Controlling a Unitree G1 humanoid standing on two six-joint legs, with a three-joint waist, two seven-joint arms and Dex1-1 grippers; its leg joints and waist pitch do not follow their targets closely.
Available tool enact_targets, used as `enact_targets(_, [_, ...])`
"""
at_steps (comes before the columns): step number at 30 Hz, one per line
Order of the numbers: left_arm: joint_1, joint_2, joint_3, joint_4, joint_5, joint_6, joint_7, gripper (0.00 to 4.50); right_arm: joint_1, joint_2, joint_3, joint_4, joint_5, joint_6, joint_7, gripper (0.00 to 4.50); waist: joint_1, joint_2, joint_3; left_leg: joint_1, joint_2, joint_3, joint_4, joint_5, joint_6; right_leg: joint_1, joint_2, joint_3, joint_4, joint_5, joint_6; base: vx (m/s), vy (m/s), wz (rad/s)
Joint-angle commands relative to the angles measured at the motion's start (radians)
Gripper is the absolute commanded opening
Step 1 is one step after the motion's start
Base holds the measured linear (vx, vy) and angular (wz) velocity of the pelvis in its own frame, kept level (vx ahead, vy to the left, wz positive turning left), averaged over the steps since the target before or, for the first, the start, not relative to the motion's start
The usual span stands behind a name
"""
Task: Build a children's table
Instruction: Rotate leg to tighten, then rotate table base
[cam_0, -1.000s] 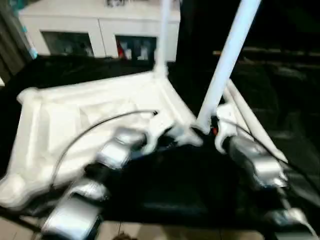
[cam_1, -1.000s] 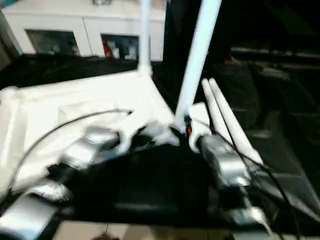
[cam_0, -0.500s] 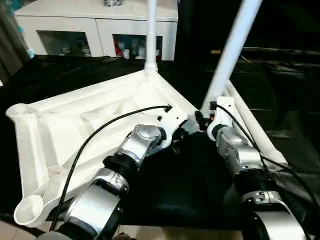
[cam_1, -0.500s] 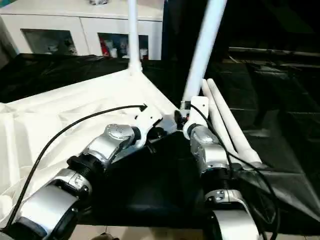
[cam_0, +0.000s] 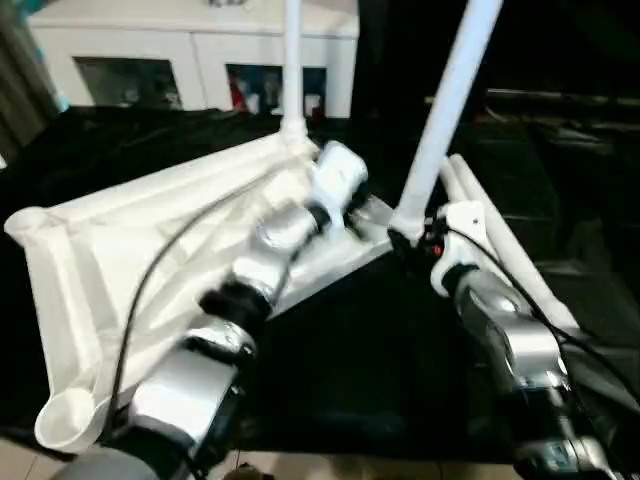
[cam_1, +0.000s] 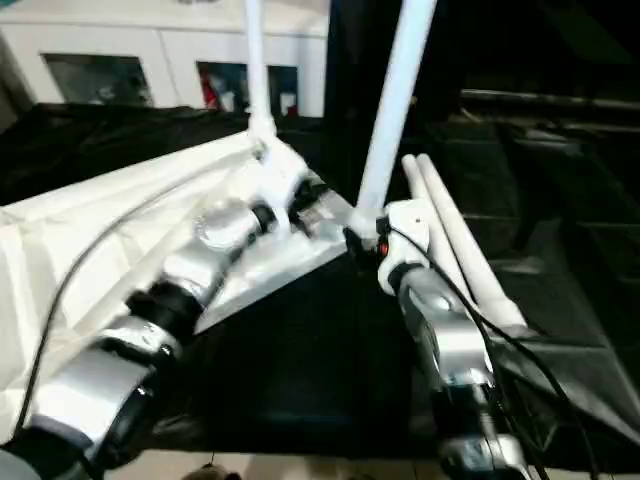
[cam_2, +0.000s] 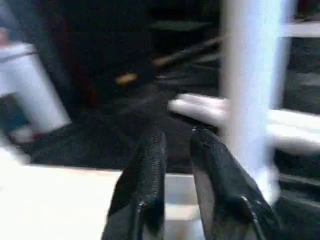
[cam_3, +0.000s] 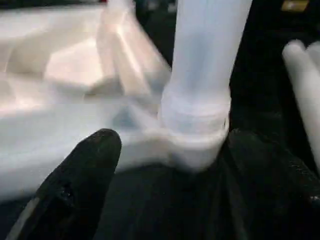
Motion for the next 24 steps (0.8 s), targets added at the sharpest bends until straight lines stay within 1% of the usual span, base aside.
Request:
enact_targets(1, [0.01, 0.018, 0.014, -0.015, 0.023, 0.022, 0.037, 1.36, -0.001, -0.003, 0.018, -0.036, -0.006, 0.024, 0.012, 3.86, 0.005, -0.012, -0.072, 0.01, 0.044, -0.018, -0.069, -0.179, 0.056, 0.063, -0.068, 0.053, -0.086, -0.25, -0.148, 0.0, 0.0, 0.0])
enact_targets(2, [0.039, 0.084, 0.029, -0.05, 0.054, 0.079, 0.076, 1.41, 0.022, -0.004, 0.041, -0.073, 0.001, 0.068, 0.025, 3.86, 0.004, -0.015, -0.072, 0.011, 0.044, -0.018, -0.069, -0.181, 0.052, 0.061, -0.066, 0.054, -0.087, -0.255, -0.147, 0.0, 0.0, 0.0])
enact_targets(3, [0.054, 0.113, 0.033, -0.063, 0.071, 0.098, 0.094, 1.48, 0.031, -0.004, 0.051, -0.091, 0.002, 0.087, 0.029, 3.86, 0.004, -0.018, -0.07, 0.007, 0.045, -0.02, -0.071, -0.179, 0.05, 0.063, -0.066, 0.053, -0.083, -0.257, -0.144, 0.0, 0.0, 0.0])
enact_targets(4, [0.054, 0.113, 0.033, -0.063, 0.071, 0.098, 0.094, 1.48, 0.031, -0.004, 0.051, -0.091, 0.002, 0.087, 0.029, 3.86, 0.002, -0.013, -0.069, 0.007, 0.047, -0.023, -0.074, -0.183, 0.045, 0.062, -0.065, 0.053, -0.083, -0.266, -0.138, 0.0, 0.0, 0.0])
enact_targets(5, [0.096, 0.173, 0.052, -0.113, 0.1, 0.134, 0.135, 1.59, 0.044, -0.002, 0.071, -0.114, 0.001, 0.123, 0.031, 3.86, -0.001, -0.016, -0.071, 0.01, 0.047, -0.022, -0.074, -0.188, 0.039, 0.058, -0.065, 0.054, -0.085, -0.271, -0.13, 0.0, 0.0, 0.0])
enact_targets(6, [0.121, 0.205, 0.06, -0.147, 0.115, 0.155, 0.154, 1.72, 0.048, -0.003, 0.078, -0.123, 0.001, 0.136, 0.033, 3.86, -0.002, -0.011, -0.07, 0.011, 0.052, -0.026, -0.076, -0.186, 0.029, 0.057, -0.065, 0.055, -0.078, -0.252, -0.139, 0.0, 0.0, 0.0])
enact_targets(7, [0.157, 0.252, 0.068, -0.189, 0.146, 0.188, 0.176, 1.81, 0.051, -0.002, 0.084, -0.124, -0.001, 0.147, 0.032, 3.86, -0.002, -0.013, -0.072, 0.013, 0.053, -0.025, -0.076, -0.187, 0.022, 0.054, -0.065, 0.056, -0.076, -0.236, -0.141, 0.0, 0.0, 0.0])
enact_targets(8, [0.181, 0.284, 0.071, -0.213, 0.169, 0.209, 0.189, 1.86, 0.05, 0.0, 0.087, -0.121, -0.002, 0.15, 0.031, 3.86, -0.004, -0.009, -0.072, 0.012, 0.055, -0.027, -0.078, -0.186, 0.017, 0.054, -0.066, 0.057, -0.071, -0.224, -0.144, 0.0, 0.0, 0.0])
enact_targets(9, [0.195, 0.304, 0.071, -0.229, 0.182, 0.222, 0.198, 1.92, 0.051, 0.001, 0.088, -0.12, -0.004, 0.154, 0.031, 3.86, -0.008, -0.004, -0.072, 0.015, 0.054, -0.024, -0.078, -0.184, 0.012, 0.048, -0.061, 0.058, -0.072, -0.205, -0.149, 0.0, 0.0, 0.0])
enact_targets(10, [0.214, 0.331, 0.072, -0.242, 0.2, 0.235, 0.202, 1.92, 0.049, 0.003, 0.089, -0.111, -0.008, 0.158, 0.028, 3.86, -0.007, -0.002, -0.073, 0.019, 0.054, -0.024, -0.077, -0.186, 0.007, 0.047, -0.061, 0.058, -0.07, -0.195, -0.153, 0.0, 0.0, 0.0])
enact_targets(11, [0.215, 0.331, 0.072, -0.243, 0.2, 0.235, 0.202, 2.02, 0.049, 0.003, 0.089, -0.111, -0.008, 0.158, 0.028, 3.86, -0.005, -0.001, -0.072, 0.02, 0.053, -0.023, -0.077, -0.187, 0.001, 0.046, -0.061, 0.059, -0.069, -0.182, -0.16, 0.0, 0.0, 0.0])
enact_targets(12, [0.258, 0.387, 0.068, -0.278, 0.237, 0.281, 0.195, 2.11, 0.043, 0.004, 0.097, -0.092, -0.023, 0.167, 0.024, 3.86, 0.0, 0.0, -0.072, 0.024, 0.055, -0.021, -0.077, -0.192, -0.003, 0.042, -0.061, 0.061, -0.07, -0.176, -0.164, 0.0, 0.0, 0.0])
enact_targets(13, [0.277, 0.407, 0.065, -0.297, 0.251, 0.308, 0.184, 2.22, 0.041, 0.004, 0.1, -0.087, -0.026, 0.171, 0.022, 3.86, 0.003, 0.001, -0.07, 0.02, 0.056, -0.023, -0.081, -0.194, -0.011, 0.044, -0.062, 0.061, -0.065, -0.171, -0.169, 0.0, 0.0, 0.0])
enact_targets(14, [0.277, 0.407, 0.065, -0.297, 0.251, 0.308, 0.184, 2.27, 0.041, 0.004, 0.1, -0.087, -0.026, 0.171, 0.022, 3.86, 0.002, 0.002, -0.068, 0.019, 0.054, -0.021, -0.081, -0.2, -0.011, 0.042, -0.06, 0.062, -0.068, -0.177, -0.164, 0.0, 0.0, 0.0])
enact_targets(15, [0.311, 0.439, 0.066, -0.342, 0.27, 0.356, 0.173, 2.27, 0.038, 0.006, 0.101, -0.086, -0.028, 0.181, 0.021, 3.86, 0.009, -0.001, -0.068, 0.03, 0.055, -0.019, -0.082, -0.234, -0.025, 0.035, -0.063, 0.064, -0.074, -0.202, -0.162, 0.0, 0.0, 0.0])
enact_targets(16, [0.311, 0.439, 0.066, -0.342, 0.27, 0.356, 0.173, 2.27, 0.038, 0.006, 0.101, -0.086, -0.028, 0.181, 0.021, 3.86, 0.009, 0.0, -0.067, 0.026, 0.056, -0.022, -0.083, -0.237, -0.029, 0.039, -0.065, 0.065, -0.071, -0.202, -0.165, 0.0, 0.0, 0.0])
enact_targets(17, [0.328, 0.454, 0.069, -0.366, 0.28, 0.377, 0.173, 2.27, 0.035, 0.006, 0.101, -0.085, -0.027, 0.185, 0.021, 3.86, 0.007, -0.002, -0.065, 0.022, 0.055, -0.022, -0.085, -0.241, -0.03, 0.04, -0.064, 0.065, -0.072, -0.212, -0.161, 0.0, 0.0, 0.0])
enact_targets(18, [0.355, 0.477, 0.067, -0.402, 0.297, 0.42, 0.178, 2.27, 0.029, 0.006, 0.105, -0.082, -0.028, 0.196, 0.021, 3.86, 0.008, 0.0, -0.067, 0.022, 0.056, -0.024, -0.086, -0.247, -0.036, 0.041, -0.065, 0.064, -0.07, -0.22, -0.155, 0.0, 0.0, 0.0])
enact_targets(19, [0.356, 0.478, 0.067, -0.402, 0.297, 0.421, 0.178, 2.27, 0.029, 0.006, 0.105, -0.082, -0.028, 0.196, 0.021, 3.86, 0.006, 0.0, -0.065, 0.019, 0.055, -0.025, -0.087, -0.252, -0.038, 0.042, -0.066, 0.064, -0.071, -0.226, -0.15, 0.0, 0.0, 0.0])
enact_targets(21, [0.379, 0.491, 0.053, -0.423, 0.301, 0.461, 0.165, 2.27, 0.024, 0.008, 0.111, -0.072, -0.031, 0.204, 0.022, 3.86, 0.005, -0.002, -0.066, 0.019, 0.052, -0.025, -0.086, -0.25, -0.039, 0.042, -0.066, 0.065, -0.072, -0.227, -0.146, 0.0, 0.0, 0.0])
enact_targets(22, [0.386, 0.496, 0.042, -0.422, 0.306, 0.473, 0.153, 2.27, 0.022, 0.009, 0.113, -0.066, -0.032, 0.206, 0.022, 3.86, 0.006, 0.0, -0.066, 0.018, 0.051, -0.025, -0.085, -0.249, -0.039, 0.041, -0.067, 0.065, -0.073, -0.228, -0.146, 0.0, 0.0, 0.0])
enact_targets(23, [0.401, 0.509, 0.017, -0.426, 0.321, 0.511, 0.114, 2.27, 0.016, 0.013, 0.117, -0.05, -0.037, 0.206, 0.024, 3.86, 0.006, 0.006, -0.066, 0.019, 0.05, -0.026, -0.085, -0.249, -0.039, 0.041, -0.066, 0.065, -0.073, -0.223, -0.147, 0.0, 0.0, 0.0])
enact_targets(24, [0.401, 0.509, 0.017, -0.426, 0.321, 0.511, 0.114, 2.27, 0.016, 0.013, 0.117, -0.05, -0.037, 0.206, 0.024, 3.86, 0.004, 0.003, -0.067, 0.019, 0.05, -0.026, -0.086, -0.25, -0.04, 0.041, -0.065, 0.065, -0.073, -0.222, -0.147, 0.0, 0.0, 0.0])
